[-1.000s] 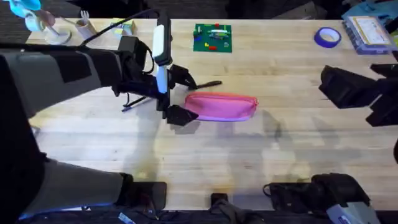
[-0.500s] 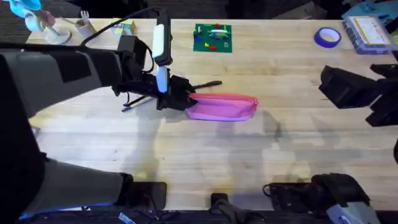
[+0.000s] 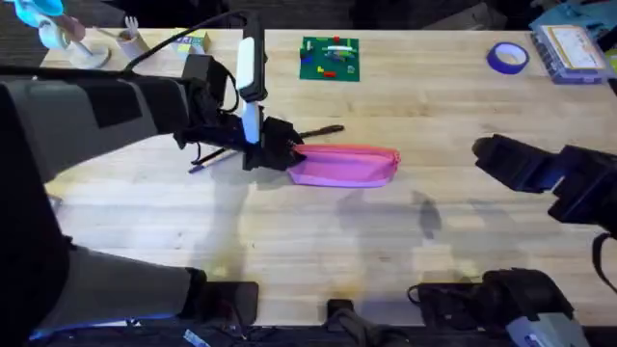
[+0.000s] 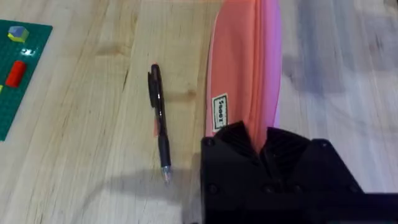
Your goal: Unzip the bag, pick up the pens from the table one at a time and place them inside, then zip the bag closed.
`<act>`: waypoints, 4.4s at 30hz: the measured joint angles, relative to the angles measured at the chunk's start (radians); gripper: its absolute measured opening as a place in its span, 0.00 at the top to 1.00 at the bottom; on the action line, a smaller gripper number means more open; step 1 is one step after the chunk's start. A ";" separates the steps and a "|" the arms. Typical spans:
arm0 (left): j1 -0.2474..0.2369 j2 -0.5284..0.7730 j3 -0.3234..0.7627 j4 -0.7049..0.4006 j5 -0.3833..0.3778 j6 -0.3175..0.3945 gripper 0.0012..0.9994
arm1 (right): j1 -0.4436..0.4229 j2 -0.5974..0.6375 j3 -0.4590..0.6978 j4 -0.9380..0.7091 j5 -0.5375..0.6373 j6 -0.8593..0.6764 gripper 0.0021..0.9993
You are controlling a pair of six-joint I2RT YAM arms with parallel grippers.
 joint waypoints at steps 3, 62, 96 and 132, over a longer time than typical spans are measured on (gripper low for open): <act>0.000 0.000 0.000 0.000 0.000 0.000 0.96 | 0.000 0.000 0.001 -0.027 -0.069 0.016 0.00; 0.000 0.000 0.000 0.000 0.000 0.000 0.96 | 0.000 0.032 -0.106 0.002 -0.170 0.043 0.00; 0.000 0.000 0.000 0.000 0.000 0.000 0.96 | 0.135 0.690 -0.106 0.272 -0.229 -0.102 0.00; 0.000 0.000 0.000 0.001 0.001 0.000 0.96 | 0.150 0.831 -0.106 0.365 -0.254 -0.180 0.72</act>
